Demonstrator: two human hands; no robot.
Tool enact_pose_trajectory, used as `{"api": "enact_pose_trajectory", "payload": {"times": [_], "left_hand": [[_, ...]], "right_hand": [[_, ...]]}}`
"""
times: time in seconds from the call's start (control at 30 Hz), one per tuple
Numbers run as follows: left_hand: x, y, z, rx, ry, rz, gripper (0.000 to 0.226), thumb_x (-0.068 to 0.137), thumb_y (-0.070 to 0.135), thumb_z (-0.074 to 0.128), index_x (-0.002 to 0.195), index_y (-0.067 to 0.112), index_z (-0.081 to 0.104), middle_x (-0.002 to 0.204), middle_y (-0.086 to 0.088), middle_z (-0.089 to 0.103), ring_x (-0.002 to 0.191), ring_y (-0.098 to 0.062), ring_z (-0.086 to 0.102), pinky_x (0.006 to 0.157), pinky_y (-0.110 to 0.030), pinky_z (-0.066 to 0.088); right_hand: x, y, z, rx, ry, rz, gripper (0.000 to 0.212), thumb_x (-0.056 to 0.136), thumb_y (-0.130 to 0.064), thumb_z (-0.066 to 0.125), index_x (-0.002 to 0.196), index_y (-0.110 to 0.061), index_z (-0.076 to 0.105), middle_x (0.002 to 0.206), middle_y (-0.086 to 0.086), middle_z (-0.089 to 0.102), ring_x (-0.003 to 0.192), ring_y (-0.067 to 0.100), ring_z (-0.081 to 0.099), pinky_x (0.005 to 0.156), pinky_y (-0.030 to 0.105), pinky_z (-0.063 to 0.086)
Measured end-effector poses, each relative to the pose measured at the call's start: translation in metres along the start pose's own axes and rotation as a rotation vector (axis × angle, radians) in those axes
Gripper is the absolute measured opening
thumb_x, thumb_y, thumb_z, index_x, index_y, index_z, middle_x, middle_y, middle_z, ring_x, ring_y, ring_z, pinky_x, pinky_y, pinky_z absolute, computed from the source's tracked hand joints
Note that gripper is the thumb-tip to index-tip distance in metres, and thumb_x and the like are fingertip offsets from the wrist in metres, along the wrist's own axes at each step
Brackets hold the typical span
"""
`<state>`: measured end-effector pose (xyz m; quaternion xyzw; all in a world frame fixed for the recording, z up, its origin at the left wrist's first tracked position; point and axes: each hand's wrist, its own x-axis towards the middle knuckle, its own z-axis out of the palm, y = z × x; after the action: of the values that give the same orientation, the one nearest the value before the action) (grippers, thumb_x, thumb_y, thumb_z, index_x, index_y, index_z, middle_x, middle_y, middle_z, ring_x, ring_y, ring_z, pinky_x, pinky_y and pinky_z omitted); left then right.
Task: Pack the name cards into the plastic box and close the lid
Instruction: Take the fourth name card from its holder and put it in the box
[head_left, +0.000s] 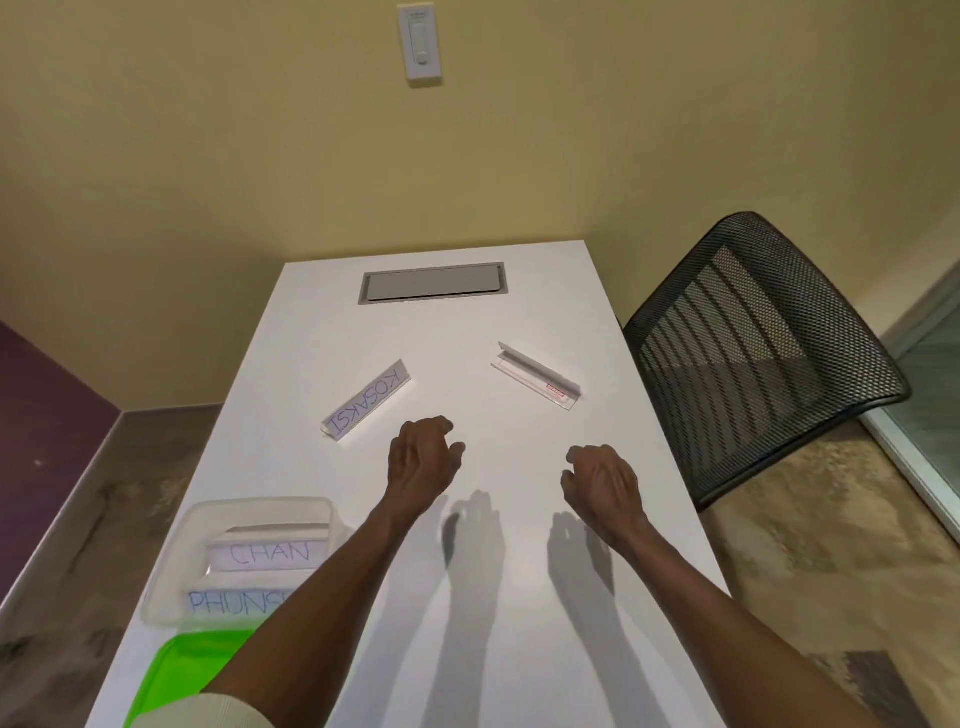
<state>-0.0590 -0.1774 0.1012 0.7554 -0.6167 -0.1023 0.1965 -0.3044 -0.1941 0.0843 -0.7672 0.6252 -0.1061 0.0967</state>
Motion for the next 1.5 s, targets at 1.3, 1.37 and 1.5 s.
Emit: {"api": "enact_pose_trajectory", "payload": {"times": [1.3, 1.37, 1.5], "left_hand": [[0.239, 0.006, 0.111, -0.256, -0.165, -0.193, 0.024, 0.097, 0.012, 0.039, 0.086, 0.013, 0.060, 0.087, -0.005, 0.061, 0.083, -0.025, 0.051, 0.074, -0.032, 0.039], [0.252, 0.009, 0.115, -0.216, -0.172, -0.120, 0.020, 0.095, 0.007, 0.037, 0.080, 0.019, 0.045, 0.081, -0.003, 0.050, 0.076, -0.023, 0.041, 0.071, -0.030, 0.033], [0.273, 0.016, 0.123, -0.147, -0.209, -0.041, 0.024, 0.088, -0.003, 0.036, 0.070, 0.012, 0.032, 0.066, -0.012, 0.038, 0.068, -0.032, 0.034, 0.062, -0.033, 0.025]], "right_hand": [[0.188, 0.070, 0.075, 0.102, -0.116, 0.379, 0.028, 0.088, -0.005, 0.043, 0.062, -0.014, 0.039, 0.063, 0.001, 0.045, 0.058, 0.021, 0.037, 0.042, 0.024, 0.019], [0.194, 0.075, 0.084, 0.145, -0.109, 0.425, 0.030, 0.090, -0.009, 0.042, 0.060, -0.012, 0.042, 0.062, 0.004, 0.051, 0.058, 0.023, 0.043, 0.043, 0.026, 0.024], [0.207, 0.081, 0.094, 0.263, -0.102, 0.524, 0.041, 0.096, -0.021, 0.040, 0.056, -0.011, 0.044, 0.062, 0.006, 0.055, 0.061, 0.028, 0.051, 0.053, 0.030, 0.033]]}}
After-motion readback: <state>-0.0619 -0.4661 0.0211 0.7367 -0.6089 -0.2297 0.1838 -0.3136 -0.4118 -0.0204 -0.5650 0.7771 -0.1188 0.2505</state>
